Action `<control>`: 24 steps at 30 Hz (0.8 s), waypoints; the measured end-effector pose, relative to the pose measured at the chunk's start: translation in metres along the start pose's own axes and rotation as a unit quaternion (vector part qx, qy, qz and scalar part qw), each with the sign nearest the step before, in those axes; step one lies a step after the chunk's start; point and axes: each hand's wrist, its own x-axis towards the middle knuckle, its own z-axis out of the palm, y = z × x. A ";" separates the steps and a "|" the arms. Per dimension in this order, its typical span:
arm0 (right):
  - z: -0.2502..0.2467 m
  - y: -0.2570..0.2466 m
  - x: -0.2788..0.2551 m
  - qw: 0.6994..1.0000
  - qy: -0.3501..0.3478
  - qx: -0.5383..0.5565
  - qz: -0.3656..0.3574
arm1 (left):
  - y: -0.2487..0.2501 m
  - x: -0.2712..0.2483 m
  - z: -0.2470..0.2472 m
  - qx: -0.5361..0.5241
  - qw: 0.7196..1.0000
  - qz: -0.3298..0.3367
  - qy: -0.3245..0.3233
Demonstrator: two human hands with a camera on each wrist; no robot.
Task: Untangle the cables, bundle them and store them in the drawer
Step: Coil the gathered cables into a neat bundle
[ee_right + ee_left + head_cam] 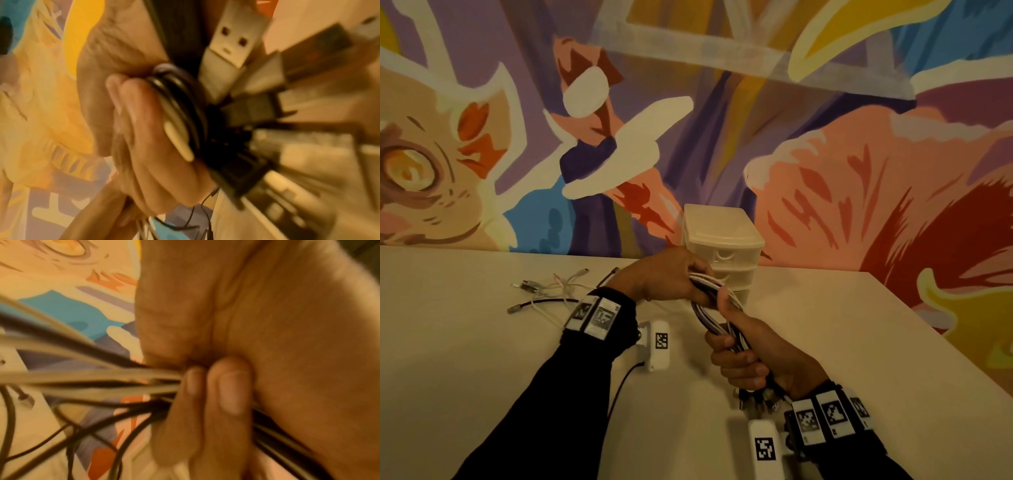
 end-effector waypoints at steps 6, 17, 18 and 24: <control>-0.004 0.000 -0.003 0.997 0.064 -0.044 -0.017 | 0.008 -0.021 -0.019 0.004 0.988 -0.101 -0.119; -0.004 0.000 -0.006 0.987 0.117 -0.106 -0.031 | 0.007 -0.002 -0.004 -0.202 0.978 -0.034 0.035; -0.003 -0.001 -0.004 0.989 0.122 -0.084 -0.020 | 0.009 -0.001 -0.003 -0.206 0.977 -0.030 0.045; -0.004 -0.004 0.000 0.984 0.173 -0.038 -0.036 | 0.015 0.010 0.016 -0.189 0.977 -0.046 0.093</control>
